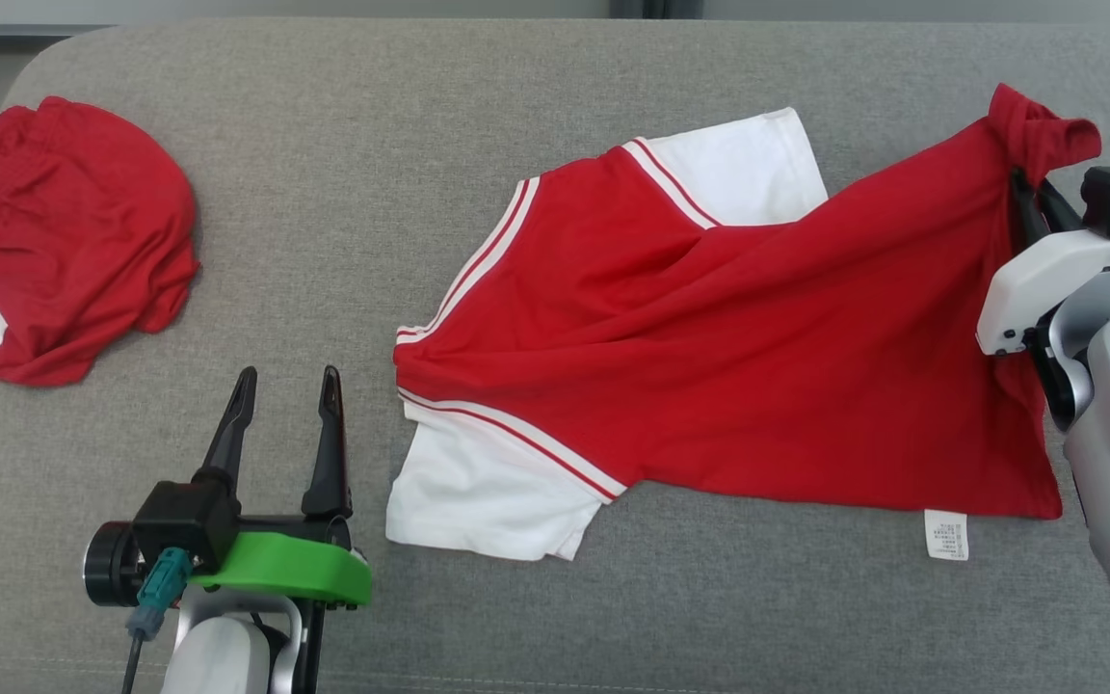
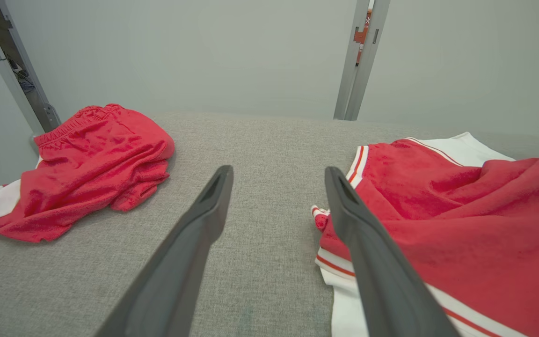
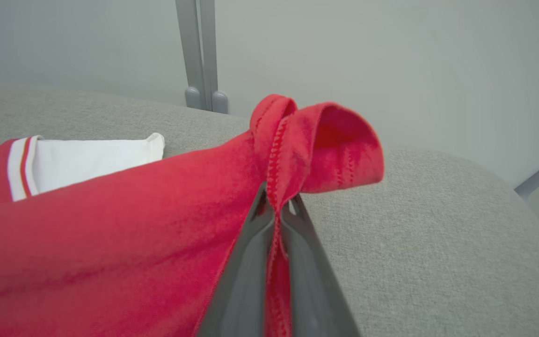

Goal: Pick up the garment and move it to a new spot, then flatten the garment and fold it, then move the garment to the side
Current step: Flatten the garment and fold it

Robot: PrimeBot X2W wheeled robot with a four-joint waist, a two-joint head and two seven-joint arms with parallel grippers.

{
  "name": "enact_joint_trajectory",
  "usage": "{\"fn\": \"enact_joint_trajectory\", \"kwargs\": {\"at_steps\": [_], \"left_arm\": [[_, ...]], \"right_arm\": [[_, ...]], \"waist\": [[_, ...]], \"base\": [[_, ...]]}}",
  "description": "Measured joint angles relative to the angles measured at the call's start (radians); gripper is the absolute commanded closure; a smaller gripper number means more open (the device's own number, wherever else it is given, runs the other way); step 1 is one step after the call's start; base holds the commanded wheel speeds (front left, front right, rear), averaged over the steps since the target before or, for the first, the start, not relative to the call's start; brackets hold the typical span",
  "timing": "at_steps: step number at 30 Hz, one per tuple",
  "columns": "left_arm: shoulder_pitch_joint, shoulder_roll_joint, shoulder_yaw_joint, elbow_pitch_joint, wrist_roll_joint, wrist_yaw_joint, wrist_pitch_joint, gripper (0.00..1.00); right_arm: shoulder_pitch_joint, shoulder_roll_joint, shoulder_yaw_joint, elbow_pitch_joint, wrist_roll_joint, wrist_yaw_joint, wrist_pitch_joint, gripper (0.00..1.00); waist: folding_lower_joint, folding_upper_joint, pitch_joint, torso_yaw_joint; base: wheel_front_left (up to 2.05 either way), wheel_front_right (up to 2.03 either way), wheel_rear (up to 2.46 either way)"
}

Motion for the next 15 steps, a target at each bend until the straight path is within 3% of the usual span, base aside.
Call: {"fn": "enact_joint_trajectory", "kwargs": {"at_steps": [1,2,3,10,15], "left_arm": [[0.0,0.0,-0.002,0.0,-0.002,0.0,0.0,0.0],[0.0,0.0,-0.005,0.0,-0.006,0.001,0.0,0.0],[0.0,0.0,-0.007,0.002,-0.007,0.001,0.0,0.0],[0.006,0.0,0.004,0.005,-0.006,0.009,0.0,0.0],[0.031,0.0,0.03,0.006,0.015,0.001,0.0,0.0]], "right_arm": [[-0.014,-0.003,-0.003,0.019,-0.002,0.0,-0.013,1.0],[-0.024,-0.004,-0.005,0.036,-0.008,0.0,-0.028,0.6],[-0.033,-0.002,-0.005,0.061,-0.013,0.0,-0.04,0.0],[-0.022,0.012,-0.004,0.121,-0.01,0.0,-0.104,0.0],[0.057,0.043,-0.001,0.022,0.015,0.0,-0.117,0.0]], "waist": [[0.0,0.0,0.002,0.003],[0.0,0.0,0.003,0.006],[0.0,0.0,0.003,0.008],[0.0,0.0,-0.022,0.001],[0.0,0.0,-0.051,-0.029]], "base": [[0.0,0.0,0.0],[0.0,0.0,0.0],[0.0,0.0,0.0],[0.0,0.0,0.0],[0.0,0.0,0.0]]}}
